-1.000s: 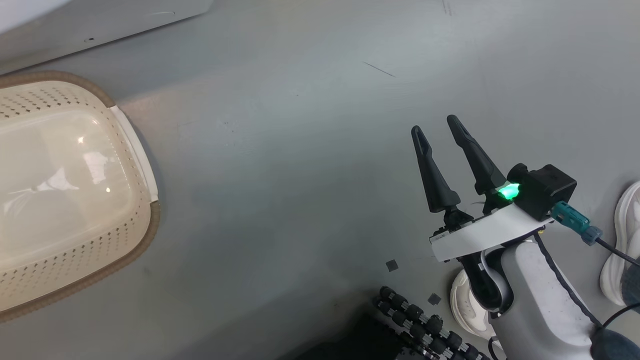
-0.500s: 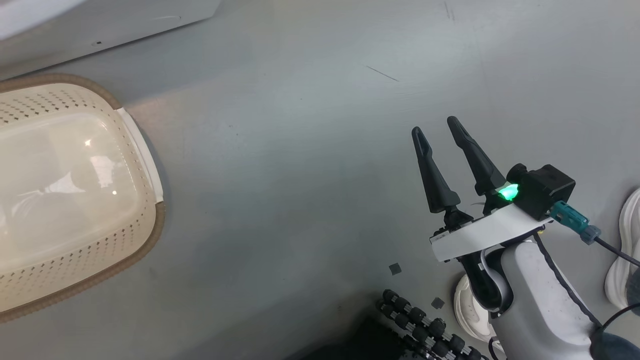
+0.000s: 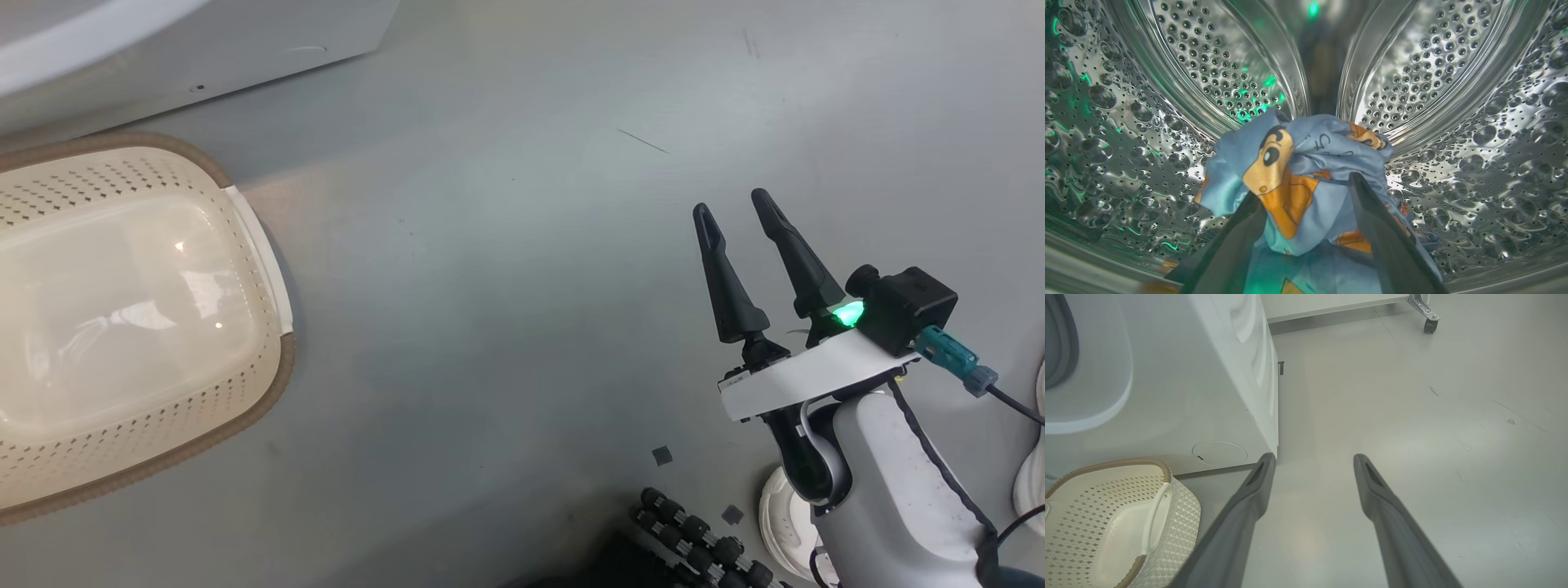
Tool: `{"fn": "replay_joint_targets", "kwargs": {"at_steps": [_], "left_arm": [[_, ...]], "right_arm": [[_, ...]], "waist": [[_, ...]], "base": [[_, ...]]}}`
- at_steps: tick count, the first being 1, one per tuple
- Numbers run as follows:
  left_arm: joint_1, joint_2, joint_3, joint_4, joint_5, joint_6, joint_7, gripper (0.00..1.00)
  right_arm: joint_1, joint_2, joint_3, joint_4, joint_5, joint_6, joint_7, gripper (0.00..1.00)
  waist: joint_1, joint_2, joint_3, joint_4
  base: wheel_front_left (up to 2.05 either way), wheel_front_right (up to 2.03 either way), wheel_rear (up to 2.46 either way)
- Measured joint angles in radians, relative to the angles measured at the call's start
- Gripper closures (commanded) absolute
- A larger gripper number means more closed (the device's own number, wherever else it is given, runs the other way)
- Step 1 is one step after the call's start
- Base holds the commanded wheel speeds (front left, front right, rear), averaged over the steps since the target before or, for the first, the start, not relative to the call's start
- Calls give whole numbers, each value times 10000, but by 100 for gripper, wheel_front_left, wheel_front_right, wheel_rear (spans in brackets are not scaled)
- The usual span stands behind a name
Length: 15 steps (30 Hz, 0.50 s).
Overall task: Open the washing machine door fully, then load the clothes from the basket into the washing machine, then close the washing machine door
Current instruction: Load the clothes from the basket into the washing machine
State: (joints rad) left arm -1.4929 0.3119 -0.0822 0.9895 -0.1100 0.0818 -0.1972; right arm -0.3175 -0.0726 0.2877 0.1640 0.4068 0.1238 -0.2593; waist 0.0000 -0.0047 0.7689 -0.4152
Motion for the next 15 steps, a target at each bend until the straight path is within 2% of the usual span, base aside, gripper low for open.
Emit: {"fn": "replay_joint_targets", "kwargs": {"at_steps": [15], "left_arm": [[72, -825, 142, 587, -142, 107, 65, 0]], "right_arm": [[52, -209, -359, 12, -2, 0, 0, 0]], "waist": [[0, 0, -410, 533]], "base": [[0, 0, 0]]}}
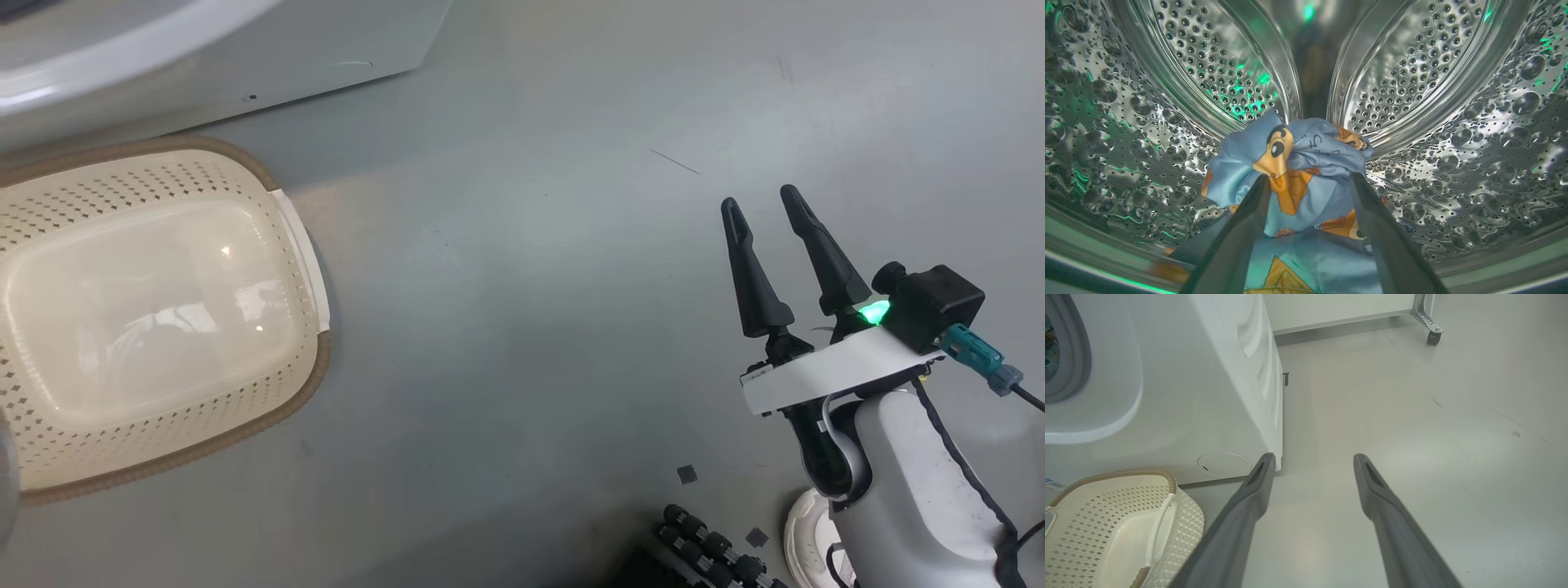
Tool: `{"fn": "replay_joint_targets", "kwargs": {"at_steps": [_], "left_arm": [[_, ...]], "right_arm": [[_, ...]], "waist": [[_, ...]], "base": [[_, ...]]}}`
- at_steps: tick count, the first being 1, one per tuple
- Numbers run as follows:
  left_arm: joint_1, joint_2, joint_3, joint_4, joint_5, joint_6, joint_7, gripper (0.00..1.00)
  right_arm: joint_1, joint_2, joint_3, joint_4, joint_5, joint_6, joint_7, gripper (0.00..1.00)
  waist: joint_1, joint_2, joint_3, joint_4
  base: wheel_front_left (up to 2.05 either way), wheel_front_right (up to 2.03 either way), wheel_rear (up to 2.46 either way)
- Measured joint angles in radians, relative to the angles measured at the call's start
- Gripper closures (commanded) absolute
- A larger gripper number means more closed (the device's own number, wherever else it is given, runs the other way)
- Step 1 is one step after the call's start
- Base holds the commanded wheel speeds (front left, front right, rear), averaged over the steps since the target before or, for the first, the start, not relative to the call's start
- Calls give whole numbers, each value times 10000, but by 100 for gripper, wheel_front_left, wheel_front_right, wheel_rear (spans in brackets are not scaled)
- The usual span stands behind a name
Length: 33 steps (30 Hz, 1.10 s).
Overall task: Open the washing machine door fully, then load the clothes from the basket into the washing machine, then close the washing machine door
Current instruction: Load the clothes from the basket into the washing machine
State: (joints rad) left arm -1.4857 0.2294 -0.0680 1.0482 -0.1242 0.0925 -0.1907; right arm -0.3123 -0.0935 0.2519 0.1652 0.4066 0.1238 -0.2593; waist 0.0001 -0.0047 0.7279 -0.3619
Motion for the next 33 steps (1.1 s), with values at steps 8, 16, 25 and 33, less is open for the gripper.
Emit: {"fn": "replay_joint_targets", "kwargs": {"at_steps": [8, 16, 25, 33], "left_arm": [[340, -746, 6, 92, -228, 79, -244, 0], [823, -1170, -230, 196, -228, 71, -403, 0], [1421, -1645, -316, 88, -232, -17, -564, 0], [1946, -1674, -370, -54, -232, -35, -577, 0]], "right_arm": [[0, -90, -351, -67, -2, 0, 0, 0], [-1, -234, -556, -140, -36, 0, 0, 0], [11, -336, -773, -140, -92, 0, 0, 0], [25, -341, -819, -82, -94, 0, 0, 0]], "waist": [[0, 0, -149, 450], [0, 0, -298, 1032], [0, 0, -558, 1623], [0, 0, -839, 1878]], "base": [[0, 0, 0], [0, 0, 0], [0, 0, 0], [0, 0, 0]]}}
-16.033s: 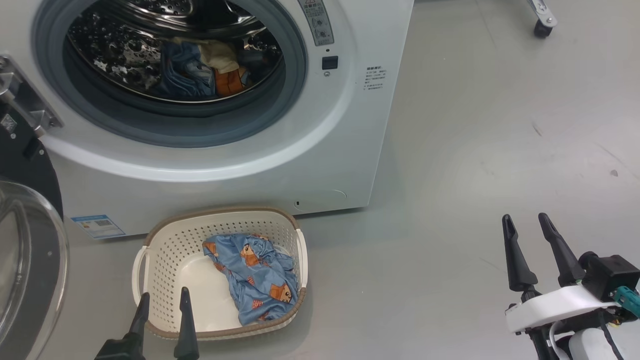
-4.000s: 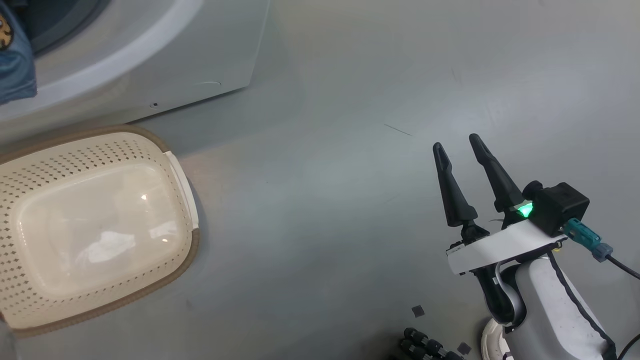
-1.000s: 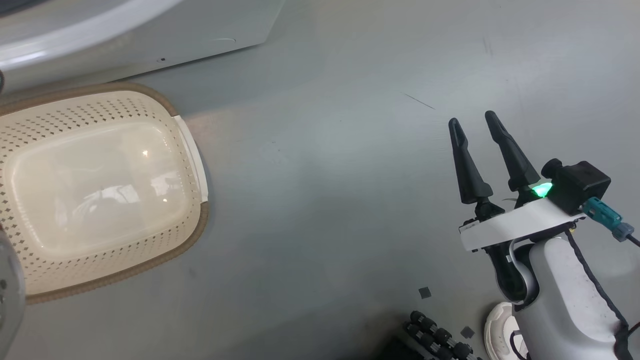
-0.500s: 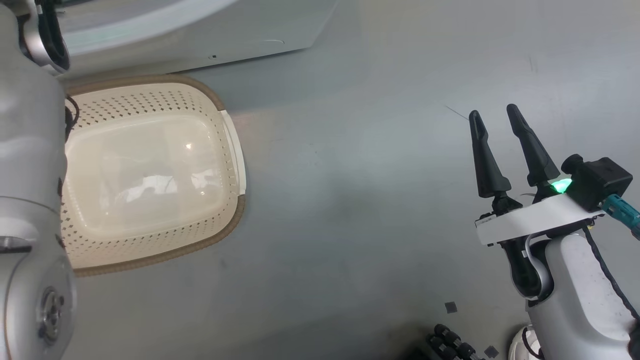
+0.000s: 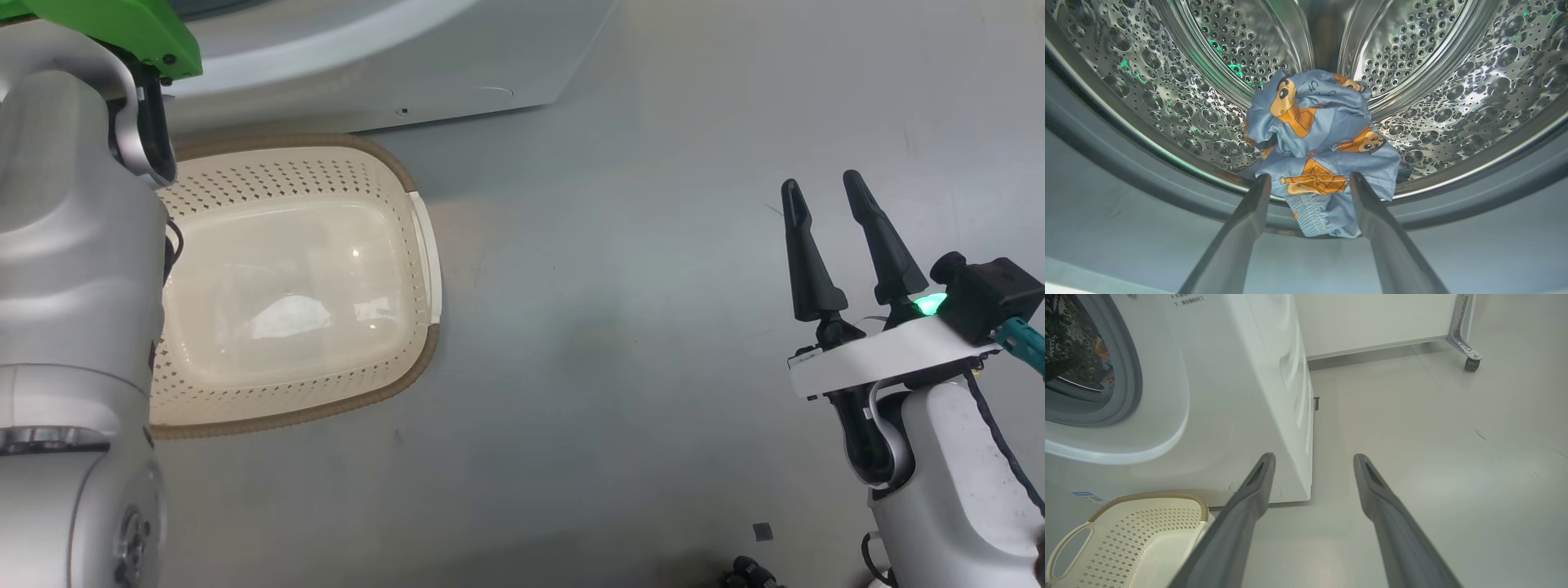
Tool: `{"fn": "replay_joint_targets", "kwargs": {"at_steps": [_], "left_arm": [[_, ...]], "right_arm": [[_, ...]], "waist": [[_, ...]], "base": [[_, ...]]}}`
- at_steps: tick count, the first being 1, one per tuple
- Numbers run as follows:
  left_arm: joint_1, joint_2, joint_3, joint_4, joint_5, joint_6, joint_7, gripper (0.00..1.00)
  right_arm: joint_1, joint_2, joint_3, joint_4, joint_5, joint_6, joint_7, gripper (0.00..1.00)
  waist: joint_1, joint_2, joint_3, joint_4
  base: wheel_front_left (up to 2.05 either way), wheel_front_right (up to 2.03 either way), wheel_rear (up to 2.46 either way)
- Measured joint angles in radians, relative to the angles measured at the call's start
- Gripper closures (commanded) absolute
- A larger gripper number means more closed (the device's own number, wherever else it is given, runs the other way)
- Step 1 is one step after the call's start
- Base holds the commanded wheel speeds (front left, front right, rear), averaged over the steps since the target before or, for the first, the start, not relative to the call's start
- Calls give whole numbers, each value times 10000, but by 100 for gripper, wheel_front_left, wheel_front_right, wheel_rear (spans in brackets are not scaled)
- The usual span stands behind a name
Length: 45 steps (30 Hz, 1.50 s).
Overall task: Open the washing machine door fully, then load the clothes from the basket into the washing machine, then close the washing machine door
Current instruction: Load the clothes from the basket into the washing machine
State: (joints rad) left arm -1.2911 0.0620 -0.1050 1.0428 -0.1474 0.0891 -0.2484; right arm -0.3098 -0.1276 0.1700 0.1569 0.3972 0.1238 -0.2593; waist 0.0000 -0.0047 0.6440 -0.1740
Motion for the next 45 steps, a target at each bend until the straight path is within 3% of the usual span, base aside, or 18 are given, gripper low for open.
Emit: {"fn": "replay_joint_targets", "kwargs": {"at_steps": [16, 45], "left_arm": [[1837, -334, -265, -1076, -362, -259, -75, 0], [6124, -351, -416, -5225, -541, -65, -75, 0]], "right_arm": [[43, -261, -529, -82, -153, 0, 0, 0], [433, -525, -723, -267, -297, 0, 0, 0]], "waist": [[0, 0, -461, 514], [0, 0, -770, 1219]], "base": [[0, 0, 0], [0, 0, 0]]}}
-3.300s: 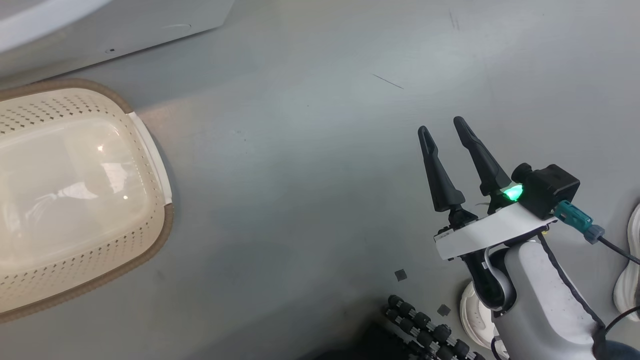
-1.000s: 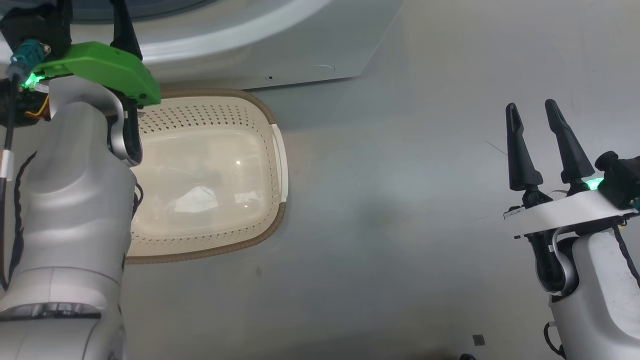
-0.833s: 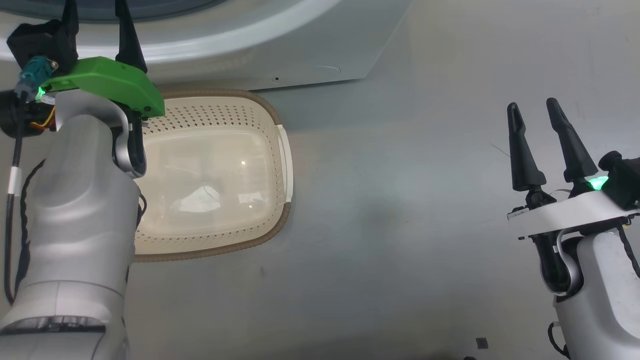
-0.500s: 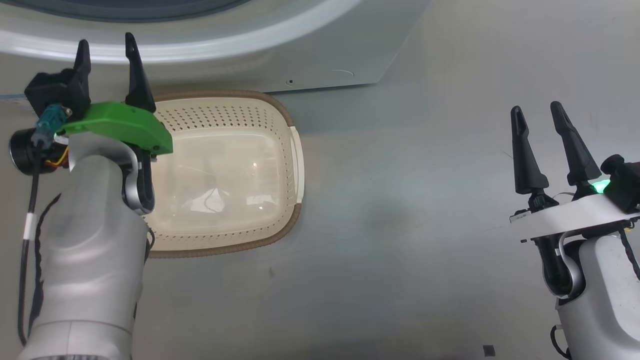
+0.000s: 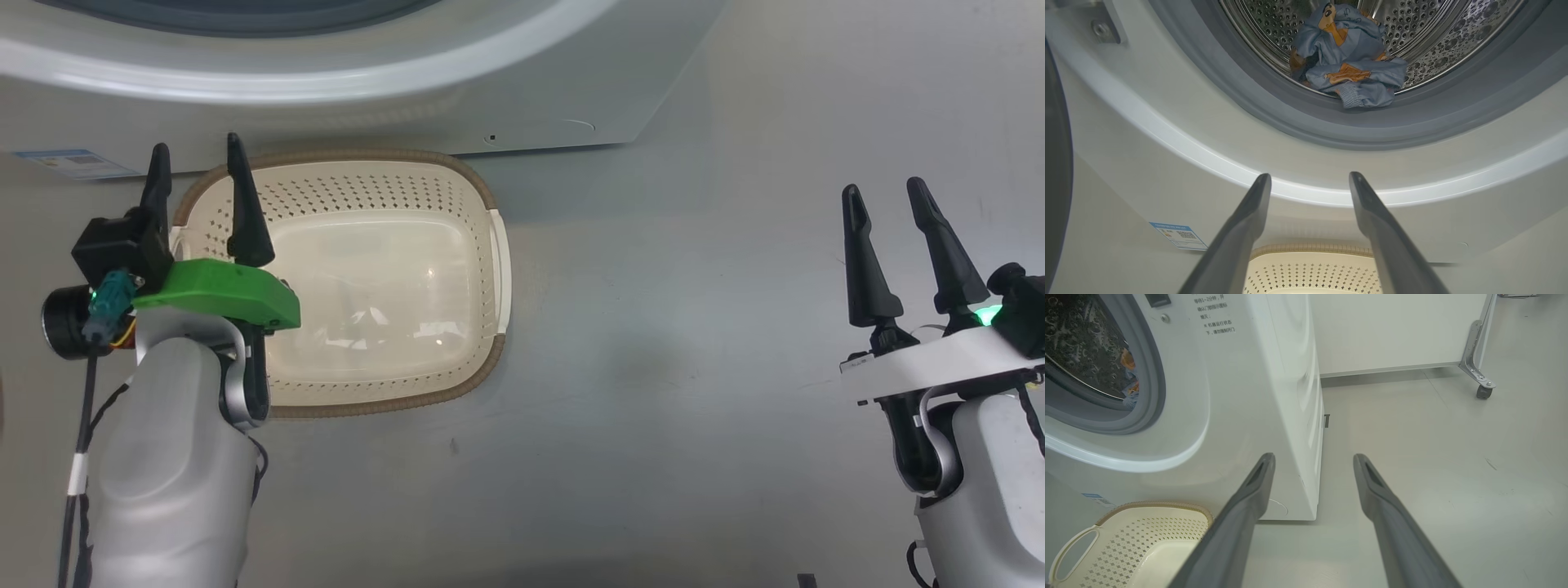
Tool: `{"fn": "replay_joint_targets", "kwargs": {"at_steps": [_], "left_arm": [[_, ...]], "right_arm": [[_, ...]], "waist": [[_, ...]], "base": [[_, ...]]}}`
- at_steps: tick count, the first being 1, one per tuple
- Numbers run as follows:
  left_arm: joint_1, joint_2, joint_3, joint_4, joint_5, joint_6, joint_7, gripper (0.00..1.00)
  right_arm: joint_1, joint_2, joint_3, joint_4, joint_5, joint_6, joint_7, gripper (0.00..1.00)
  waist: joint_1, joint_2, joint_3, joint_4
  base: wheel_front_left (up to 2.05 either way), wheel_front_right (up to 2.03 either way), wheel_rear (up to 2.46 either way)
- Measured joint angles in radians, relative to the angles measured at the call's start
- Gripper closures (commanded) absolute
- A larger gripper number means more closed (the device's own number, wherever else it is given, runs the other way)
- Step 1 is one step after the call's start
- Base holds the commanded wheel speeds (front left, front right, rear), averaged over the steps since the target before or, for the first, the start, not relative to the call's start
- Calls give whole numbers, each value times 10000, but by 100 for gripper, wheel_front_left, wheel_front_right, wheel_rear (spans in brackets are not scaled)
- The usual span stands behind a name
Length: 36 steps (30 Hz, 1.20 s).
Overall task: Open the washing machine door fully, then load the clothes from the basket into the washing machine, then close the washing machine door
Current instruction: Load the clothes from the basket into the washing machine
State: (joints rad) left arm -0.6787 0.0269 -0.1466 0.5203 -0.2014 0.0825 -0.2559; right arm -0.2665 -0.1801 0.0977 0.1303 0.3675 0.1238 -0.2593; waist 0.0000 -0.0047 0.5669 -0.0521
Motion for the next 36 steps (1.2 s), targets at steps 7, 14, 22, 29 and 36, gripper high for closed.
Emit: {"fn": "replay_joint_targets", "kwargs": {"at_steps": [7, 14, 22, 29, 36], "left_arm": [[754, 2, -186, -1160, 117, 88, 0, 0], [1476, 8, -462, -2033, 178, 96, 0, 0], [2166, 17, -539, -2876, 165, 184, 0, 0], [2587, 21, -568, -3411, 169, 213, 0, 0], [2868, 27, -571, -3893, 267, 234, 105, 0]], "right_arm": [[2, -6, -59, -36, 0, 0, 0, 0], [164, -10, -86, -50, 0, 0, 0, 0], [180, -4, -86, -52, 0, 0, 0, 0], [182, 33, -44, -50, 0, 0, 0, 0], [202, 56, 8, -46, 0, 0, 0, 0]], "waist": [[0, 0, -13, 47], [0, 0, 7, 75], [0, 0, -25, 95], [0, 0, -78, 83], [0, 0, -137, 12]], "base": [[0, 0, 0], [0, 0, 0], [0, 0, 0], [0, 0, 0], [0, 0, 0]]}}
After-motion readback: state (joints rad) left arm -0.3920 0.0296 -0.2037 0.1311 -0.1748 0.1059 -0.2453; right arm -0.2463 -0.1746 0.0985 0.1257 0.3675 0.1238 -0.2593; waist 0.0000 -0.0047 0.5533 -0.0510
